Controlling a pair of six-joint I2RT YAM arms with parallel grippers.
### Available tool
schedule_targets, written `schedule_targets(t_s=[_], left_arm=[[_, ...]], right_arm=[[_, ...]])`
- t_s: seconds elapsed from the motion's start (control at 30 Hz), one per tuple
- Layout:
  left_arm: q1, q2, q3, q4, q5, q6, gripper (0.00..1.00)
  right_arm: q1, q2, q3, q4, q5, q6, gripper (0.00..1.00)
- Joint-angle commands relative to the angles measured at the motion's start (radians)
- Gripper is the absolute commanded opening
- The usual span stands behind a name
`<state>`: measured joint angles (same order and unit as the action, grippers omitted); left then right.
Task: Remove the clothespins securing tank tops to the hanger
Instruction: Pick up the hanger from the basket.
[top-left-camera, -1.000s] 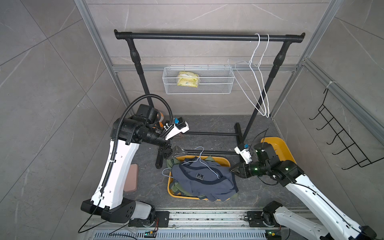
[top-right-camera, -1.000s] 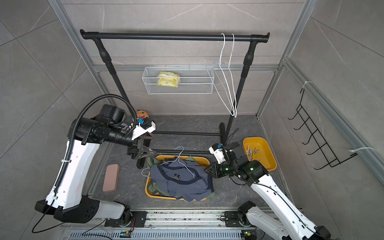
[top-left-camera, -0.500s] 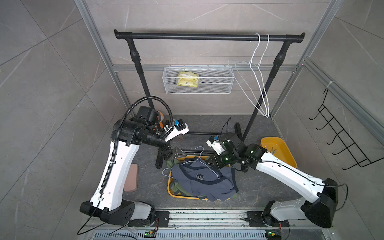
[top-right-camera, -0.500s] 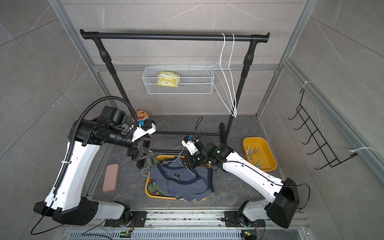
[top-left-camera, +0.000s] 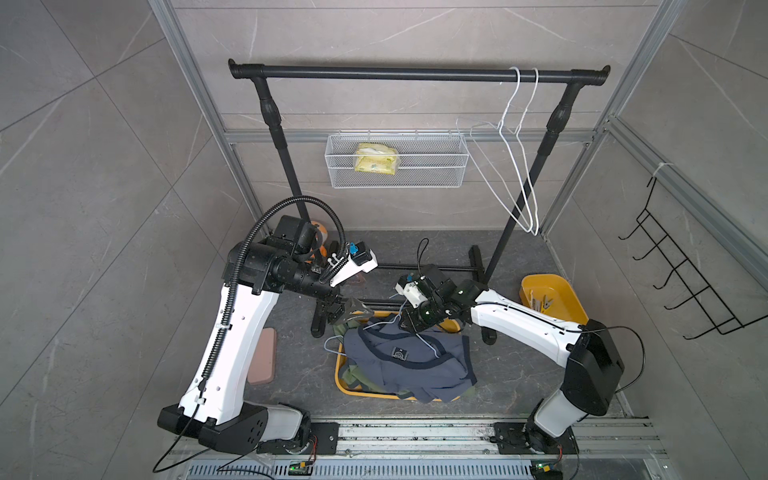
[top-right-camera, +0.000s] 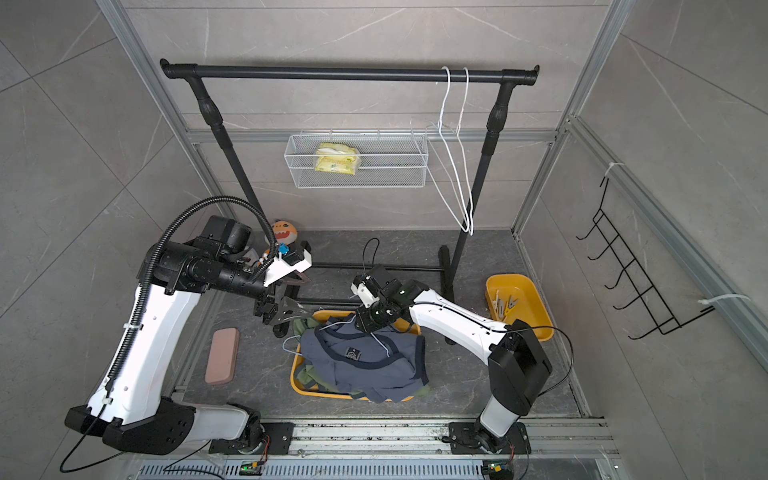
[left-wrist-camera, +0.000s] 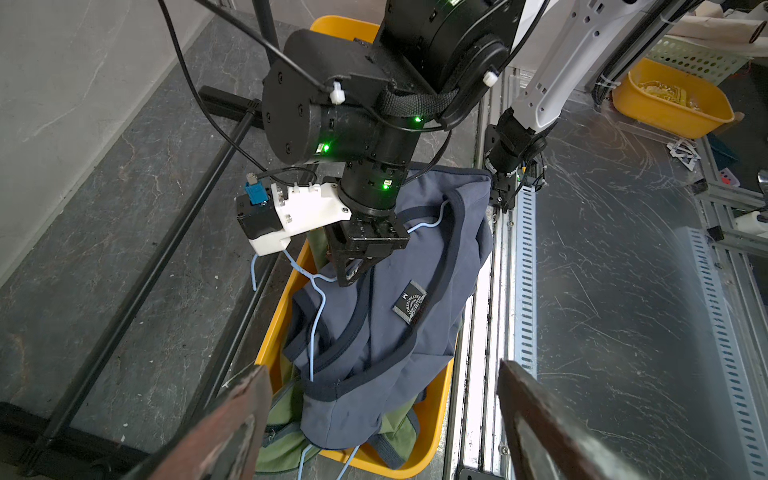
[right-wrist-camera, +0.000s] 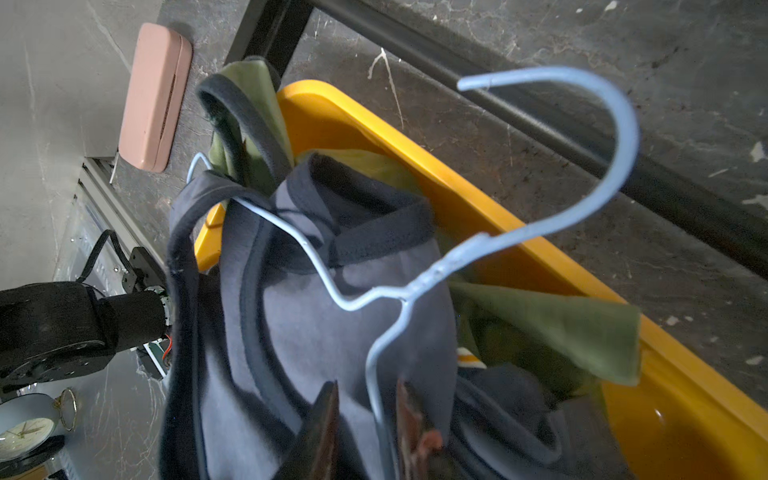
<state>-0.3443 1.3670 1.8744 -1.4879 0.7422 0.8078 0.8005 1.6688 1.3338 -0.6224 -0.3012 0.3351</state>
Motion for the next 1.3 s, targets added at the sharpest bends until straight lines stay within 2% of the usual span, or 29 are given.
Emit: schedule_targets(t_s=[0.0,0.33,0.43,0.57,0.73,0.8,0.97,1.07,1.13,1.27], left_arm=[[-0.003,-0.02,-0.001,-0.001,0.033,0.006,0.88],[-0.003,-0.029,-0.019,-0.004,0.042,0.006,0.88],[-0.002,-0.041,-0.028,0.043,0.026,-0.041,0.88],[-0.002,-0.049,-0.02,0.072,0.019,-0.082,0.88],[-0.003,-0.057,-0.029,0.135,-0.022,-0.159,0.87],[-0.003,-0.061,-0.05,0.2,-0.064,-0.236,0.86],[-0.003,-0.081,-0.111,0.315,-0.23,-0.378,0.78],[-0.003,-0.094,-0.126,0.341,-0.336,-0.418,0.72],[-0.001,-0.106,-0.13,0.332,-0.354,-0.416,0.68],[0.008,-0.121,-0.118,0.275,-0.283,-0.373,0.62]], right_arm=[[0.009,0.029,0.031,0.012,0.011,-0.028,0.28],[0.009,0.075,0.038,0.029,-0.009,-0.034,0.25],[0.009,0.08,0.042,0.027,-0.013,-0.036,0.21],[0.009,0.082,0.056,0.014,-0.015,-0.045,0.1],[0.009,0.052,0.087,-0.007,-0.003,-0.056,0.03],[0.009,0.026,0.105,-0.015,0.0,-0.062,0.0],[0.018,-0.065,0.163,-0.06,0.018,-0.092,0.0],[0.03,-0.125,0.211,-0.101,0.029,-0.118,0.0],[0.046,-0.154,0.262,-0.147,0.056,-0.143,0.0],[0.072,-0.213,0.353,-0.213,0.118,-0.185,0.0]])
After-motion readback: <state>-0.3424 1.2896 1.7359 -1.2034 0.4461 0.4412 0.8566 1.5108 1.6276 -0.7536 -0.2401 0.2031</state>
